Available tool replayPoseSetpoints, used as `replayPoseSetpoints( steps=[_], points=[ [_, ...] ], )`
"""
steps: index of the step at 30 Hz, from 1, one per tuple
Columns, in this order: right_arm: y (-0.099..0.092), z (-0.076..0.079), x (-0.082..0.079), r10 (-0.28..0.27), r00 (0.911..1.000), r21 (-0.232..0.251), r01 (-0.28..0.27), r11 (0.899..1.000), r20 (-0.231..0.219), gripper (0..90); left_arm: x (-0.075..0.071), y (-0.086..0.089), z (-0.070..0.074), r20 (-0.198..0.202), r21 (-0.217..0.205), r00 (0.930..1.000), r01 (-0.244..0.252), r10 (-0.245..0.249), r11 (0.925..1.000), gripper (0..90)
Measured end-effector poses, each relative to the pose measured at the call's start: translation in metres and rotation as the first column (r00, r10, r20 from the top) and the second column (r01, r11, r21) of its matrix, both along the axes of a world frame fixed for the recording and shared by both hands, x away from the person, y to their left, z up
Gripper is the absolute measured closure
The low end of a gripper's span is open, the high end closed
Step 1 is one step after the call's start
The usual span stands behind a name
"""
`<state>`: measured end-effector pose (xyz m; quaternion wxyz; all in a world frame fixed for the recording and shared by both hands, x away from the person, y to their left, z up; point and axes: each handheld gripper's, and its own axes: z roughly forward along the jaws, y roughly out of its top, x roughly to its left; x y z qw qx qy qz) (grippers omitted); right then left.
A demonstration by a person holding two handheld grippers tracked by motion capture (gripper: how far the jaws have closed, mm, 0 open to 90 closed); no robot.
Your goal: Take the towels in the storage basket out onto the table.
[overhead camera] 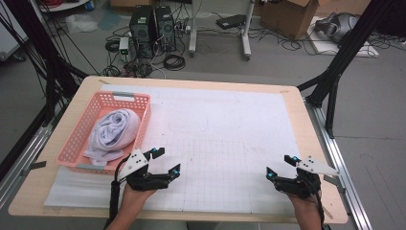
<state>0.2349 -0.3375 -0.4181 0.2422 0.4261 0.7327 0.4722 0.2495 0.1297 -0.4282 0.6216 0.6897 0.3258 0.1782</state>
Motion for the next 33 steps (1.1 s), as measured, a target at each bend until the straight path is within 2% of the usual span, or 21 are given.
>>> replayPoseSetpoints(
  steps=[7, 16, 21, 23, 25, 27, 29, 33],
  points=[
    [-0.002, -0.001, 0.0, -0.005, 1.0, 0.012, 0.005, 1.0, -0.004, 15.1, 0.001, -0.002, -0.001, -0.008, 0.004, 1.0, 0.004, -0.004, 1.0, 16.8],
    [0.0, -0.004, 0.004, 0.015, 0.9998, 0.004, -0.015, 1.0, -0.011, 15.0, 0.002, -0.003, -0.003, -0.015, 0.011, 0.9999, 0.006, -0.006, 0.9999, 16.8],
    [0.0, -0.003, 0.005, 0.016, 0.9999, 0.011, -0.016, 1.0, -0.003, 15.1, 0.003, -0.004, -0.003, -0.012, 0.021, 0.9999, 0.004, -0.003, 0.9998, 16.8],
    [0.001, -0.003, 0.005, 0.019, 0.9997, 0.019, -0.019, 1.0, -0.013, 15.1, 0.002, -0.004, -0.002, -0.01, 0.02, 0.9999, 0.002, -0.002, 0.9998, 16.8],
    [0.002, -0.002, 0.004, 0.021, 0.9997, 0.018, -0.021, 1.0, -0.011, 15.1, 0.002, -0.003, 0.0, -0.015, 0.011, 0.9999, 0.002, -0.001, 0.9999, 16.8],
    [0.003, -0.001, 0.003, 0.028, 0.9996, 0.011, -0.028, 1.0, -0.004, 15.1, 0.004, -0.002, 0.004, -0.034, -0.021, 0.9993, 0.014, -0.015, 0.9997, 16.8],
    [0.004, 0.001, 0.002, 0.027, 0.9996, 0.013, -0.026, 1.0, -0.002, 15.1, 0.004, -0.002, 0.011, -0.015, -0.015, 0.9998, 0.013, -0.014, 0.9998, 16.8],
    [0.005, 0.001, 0.003, 0.027, 0.9996, 0.008, -0.027, 1.0, 0.001, 15.1, 0.005, -0.001, 0.026, 0.003, -0.04, 0.9999, 0.017, -0.017, 0.9991, 16.8]
  ],
)
